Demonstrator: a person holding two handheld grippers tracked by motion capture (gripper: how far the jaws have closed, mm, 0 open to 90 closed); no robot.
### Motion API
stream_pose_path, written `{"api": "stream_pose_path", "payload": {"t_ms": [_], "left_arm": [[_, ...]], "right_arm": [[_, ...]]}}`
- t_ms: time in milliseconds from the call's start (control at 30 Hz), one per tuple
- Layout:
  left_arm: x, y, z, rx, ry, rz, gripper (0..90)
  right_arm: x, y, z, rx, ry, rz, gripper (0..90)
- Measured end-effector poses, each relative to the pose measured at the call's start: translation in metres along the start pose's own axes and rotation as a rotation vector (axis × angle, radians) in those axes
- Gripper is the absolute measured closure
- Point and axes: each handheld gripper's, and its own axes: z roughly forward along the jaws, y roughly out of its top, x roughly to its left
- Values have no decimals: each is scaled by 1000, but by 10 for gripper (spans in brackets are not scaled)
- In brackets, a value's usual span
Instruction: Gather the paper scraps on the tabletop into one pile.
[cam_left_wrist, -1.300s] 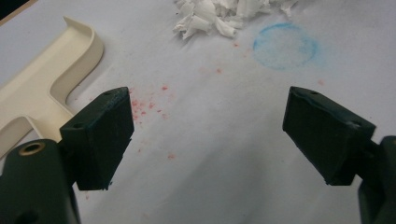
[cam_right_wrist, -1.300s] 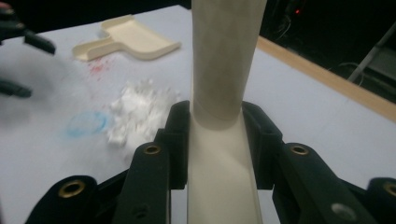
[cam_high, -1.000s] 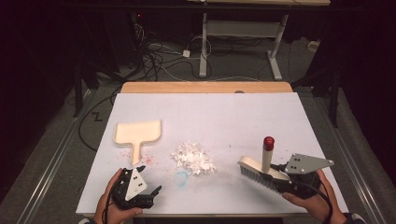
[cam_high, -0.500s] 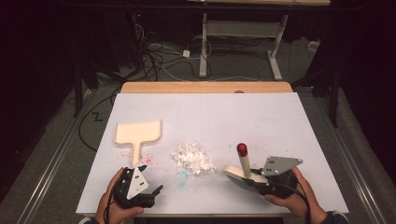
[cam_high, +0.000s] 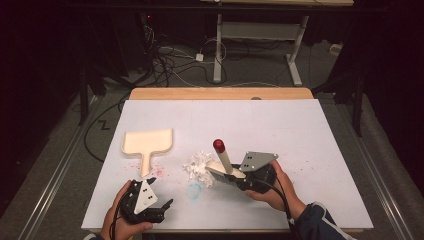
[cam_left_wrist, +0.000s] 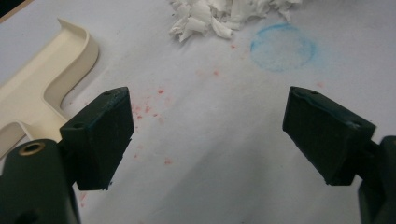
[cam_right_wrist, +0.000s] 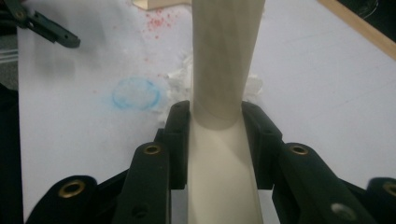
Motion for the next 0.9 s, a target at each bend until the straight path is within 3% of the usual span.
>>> {"api": "stream_pose_path", "payload": {"t_ms": [167,367,633,767,900], "left_arm": [[0,-1,-1,2,4,-3,153],[-1,1,-1,7,7,4,153],[-1,1,0,5,7,4,153],[-1,1,0,9,8,7,153],[-1,1,0,12,8,9,153]], "right_arm": [[-5,3,-17,-56,-14,31,686],[-7,-5,-38,-67,-2,55,685],[-13,-18,-79,-120,-2,95,685],[-16,-30,-94,-108,-5,126,685],[-19,-48,-99,-52,-18,155,685]]}}
